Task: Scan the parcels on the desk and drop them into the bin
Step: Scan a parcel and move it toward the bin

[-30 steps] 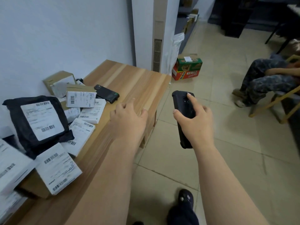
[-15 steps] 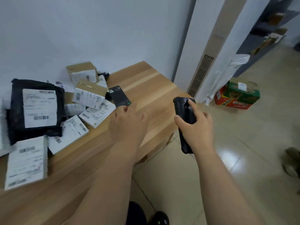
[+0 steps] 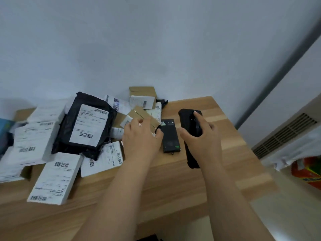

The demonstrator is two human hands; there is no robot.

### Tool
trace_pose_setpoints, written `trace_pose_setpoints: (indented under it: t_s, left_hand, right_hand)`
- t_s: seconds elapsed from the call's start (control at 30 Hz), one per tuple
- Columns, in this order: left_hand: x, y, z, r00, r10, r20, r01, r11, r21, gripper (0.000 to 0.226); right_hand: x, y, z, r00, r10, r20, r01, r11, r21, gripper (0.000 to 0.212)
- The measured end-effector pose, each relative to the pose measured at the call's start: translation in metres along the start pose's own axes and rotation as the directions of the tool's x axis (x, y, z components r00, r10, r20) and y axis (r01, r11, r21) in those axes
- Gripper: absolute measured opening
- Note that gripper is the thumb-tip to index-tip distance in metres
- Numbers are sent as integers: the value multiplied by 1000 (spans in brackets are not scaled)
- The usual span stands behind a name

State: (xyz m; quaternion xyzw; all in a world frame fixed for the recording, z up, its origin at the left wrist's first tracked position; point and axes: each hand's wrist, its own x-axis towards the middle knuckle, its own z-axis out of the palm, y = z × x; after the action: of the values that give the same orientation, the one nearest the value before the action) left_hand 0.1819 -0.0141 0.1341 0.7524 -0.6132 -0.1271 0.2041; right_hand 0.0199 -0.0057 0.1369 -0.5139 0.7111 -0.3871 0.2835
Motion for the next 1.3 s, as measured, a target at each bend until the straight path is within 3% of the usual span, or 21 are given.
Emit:
trace_pose_setpoints:
  t_s: [0.33, 0.73, 0.87, 1.07, 1.3]
  left_hand:
    - [74, -6, 26, 977, -188, -98, 190, 982, 10, 60]
    - [150, -28, 73, 924, -369, 103, 355, 926, 129, 96]
    - [161, -35, 82, 912, -371, 172, 361, 928, 90, 94]
    - [160, -28, 82, 922, -362, 140, 358, 932, 54, 84]
    - [116, -10, 76, 969, -237, 75, 206, 934, 292, 78]
  right_hand:
    - [94, -5, 40, 977, -84, 195, 84, 996, 7, 68]
    - [164, 17, 79, 909, 13, 417, 46, 990, -130, 67]
    - [173, 23, 89, 900, 27, 436, 39, 989, -142, 67]
    - [178, 26, 88, 894, 20, 448, 52, 988, -147, 67]
    - [169, 27, 70, 881, -43, 470, 99, 990, -96, 67]
